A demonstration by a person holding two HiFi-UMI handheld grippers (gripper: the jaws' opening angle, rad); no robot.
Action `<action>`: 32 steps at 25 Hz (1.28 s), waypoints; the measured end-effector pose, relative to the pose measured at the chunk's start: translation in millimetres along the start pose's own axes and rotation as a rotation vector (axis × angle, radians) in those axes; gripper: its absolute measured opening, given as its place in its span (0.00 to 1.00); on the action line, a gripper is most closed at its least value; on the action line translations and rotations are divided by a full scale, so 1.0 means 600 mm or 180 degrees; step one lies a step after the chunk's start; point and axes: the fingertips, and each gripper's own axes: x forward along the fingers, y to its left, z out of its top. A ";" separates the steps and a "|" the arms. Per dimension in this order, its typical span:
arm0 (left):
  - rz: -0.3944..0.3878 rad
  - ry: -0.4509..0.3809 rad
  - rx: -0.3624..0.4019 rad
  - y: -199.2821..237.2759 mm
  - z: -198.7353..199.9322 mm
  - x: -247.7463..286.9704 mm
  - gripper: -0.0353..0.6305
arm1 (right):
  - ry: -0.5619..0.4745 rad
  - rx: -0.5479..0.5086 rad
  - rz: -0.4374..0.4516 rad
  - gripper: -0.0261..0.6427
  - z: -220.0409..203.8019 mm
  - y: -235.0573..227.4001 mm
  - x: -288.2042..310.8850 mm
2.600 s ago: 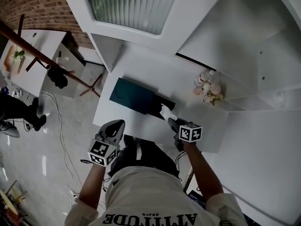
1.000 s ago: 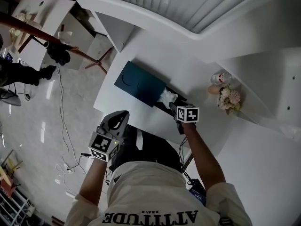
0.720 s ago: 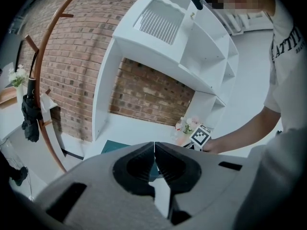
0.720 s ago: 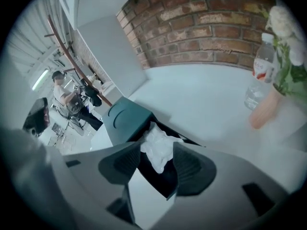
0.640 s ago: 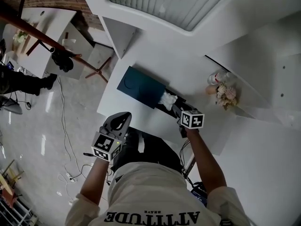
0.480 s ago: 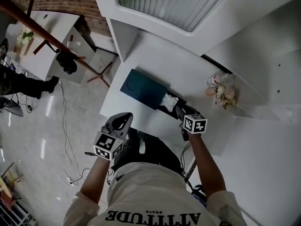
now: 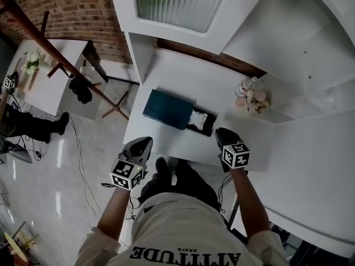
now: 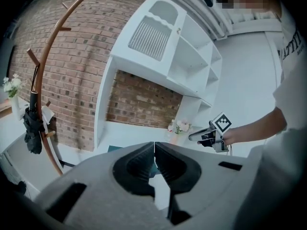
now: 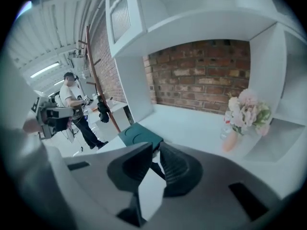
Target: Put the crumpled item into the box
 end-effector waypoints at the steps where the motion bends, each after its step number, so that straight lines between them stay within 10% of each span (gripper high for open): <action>1: -0.0032 0.0001 0.0018 -0.004 -0.003 -0.002 0.09 | -0.0060 0.0014 -0.0021 0.13 0.000 0.004 -0.016; 14: -0.0441 -0.0028 0.0341 -0.128 0.015 0.004 0.09 | -0.0681 0.0143 -0.0013 0.09 -0.016 0.054 -0.215; 32: -0.0177 -0.0320 0.0370 -0.308 -0.030 -0.098 0.09 | -0.0879 0.0088 0.0113 0.09 -0.139 0.068 -0.391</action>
